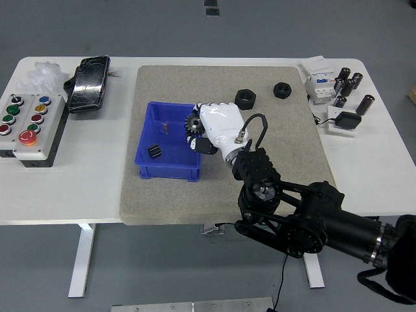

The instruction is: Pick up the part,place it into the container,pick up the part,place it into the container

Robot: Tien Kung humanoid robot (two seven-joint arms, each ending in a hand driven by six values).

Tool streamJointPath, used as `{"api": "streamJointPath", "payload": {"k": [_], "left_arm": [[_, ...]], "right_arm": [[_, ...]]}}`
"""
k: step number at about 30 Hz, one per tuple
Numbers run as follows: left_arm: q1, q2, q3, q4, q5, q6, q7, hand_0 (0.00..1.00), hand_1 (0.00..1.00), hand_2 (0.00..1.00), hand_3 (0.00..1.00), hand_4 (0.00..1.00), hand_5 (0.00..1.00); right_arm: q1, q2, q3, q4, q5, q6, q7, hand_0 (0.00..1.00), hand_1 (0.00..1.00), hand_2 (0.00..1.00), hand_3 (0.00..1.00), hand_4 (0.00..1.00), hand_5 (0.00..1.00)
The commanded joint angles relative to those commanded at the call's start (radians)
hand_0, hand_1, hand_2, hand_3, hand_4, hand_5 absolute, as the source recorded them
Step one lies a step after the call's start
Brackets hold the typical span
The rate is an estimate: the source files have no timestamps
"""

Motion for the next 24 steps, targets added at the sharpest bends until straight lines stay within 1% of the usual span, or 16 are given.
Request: {"api": "streamJointPath", "payload": {"k": [1, 2, 7, 8, 13, 14, 19, 20, 24], "left_arm": [[0.000, 0.000, 0.001, 0.000, -0.001, 0.000, 0.000, 0.674, 0.643, 0.666, 0.705, 0.548, 0.643], [0.000, 0.000, 0.001, 0.000, -0.001, 0.000, 0.001, 0.674, 0.643, 0.666, 0.708, 0.561, 0.651], [0.002, 0.000, -0.013, 0.000, 0.010, 0.001, 0.007, 0.674, 0.643, 0.666, 0.708, 0.561, 0.651], [0.002, 0.001, -0.020, 0.000, 0.017, 0.001, 0.010, 0.675, 0.643, 0.666, 0.708, 0.564, 0.653], [0.001, 0.005, -0.037, 0.000, 0.033, 0.001, 0.015, 0.675, 0.643, 0.666, 0.708, 0.564, 0.653], [0.001, 0.005, -0.038, 0.000, 0.034, 0.001, 0.016, 0.675, 0.643, 0.664, 0.708, 0.568, 0.648], [0.000, 0.005, -0.040, 0.000, 0.034, 0.000, 0.014, 0.675, 0.643, 0.664, 0.708, 0.568, 0.648], [0.000, 0.004, -0.041, 0.000, 0.035, 0.000, 0.014, 0.676, 0.643, 0.665, 0.706, 0.568, 0.649], [0.001, 0.004, -0.043, 0.000, 0.036, 0.000, 0.014, 0.676, 0.643, 0.665, 0.706, 0.568, 0.649]], "right_arm": [[0.001, 0.008, -0.010, -0.004, 0.002, 0.006, 0.000, 0.557, 0.575, 0.452, 0.475, 0.074, 0.002], [0.001, 0.013, -0.017, -0.007, 0.005, 0.010, 0.000, 0.671, 0.732, 0.698, 0.666, 0.199, 0.188], [0.001, 0.024, -0.036, -0.016, 0.018, 0.024, 0.000, 0.671, 0.732, 0.698, 0.666, 0.199, 0.188], [0.001, 0.025, -0.037, -0.016, 0.018, 0.025, 0.000, 0.703, 0.770, 0.785, 0.708, 0.427, 0.298], [0.000, 0.027, -0.037, -0.017, 0.023, 0.025, 0.000, 0.703, 0.770, 0.785, 0.708, 0.427, 0.298], [-0.001, 0.027, -0.038, -0.017, 0.024, 0.025, 0.000, 0.713, 0.784, 0.800, 0.733, 0.550, 0.353], [-0.007, 0.027, -0.025, -0.015, 0.018, 0.019, 0.000, 0.713, 0.784, 0.800, 0.733, 0.550, 0.353], [-0.009, 0.026, -0.019, -0.014, 0.015, 0.017, 0.000, 0.708, 0.785, 0.805, 0.750, 0.608, 0.391], [-0.015, 0.024, -0.003, -0.011, 0.009, 0.015, 0.000, 0.708, 0.785, 0.805, 0.750, 0.608, 0.391]]}}
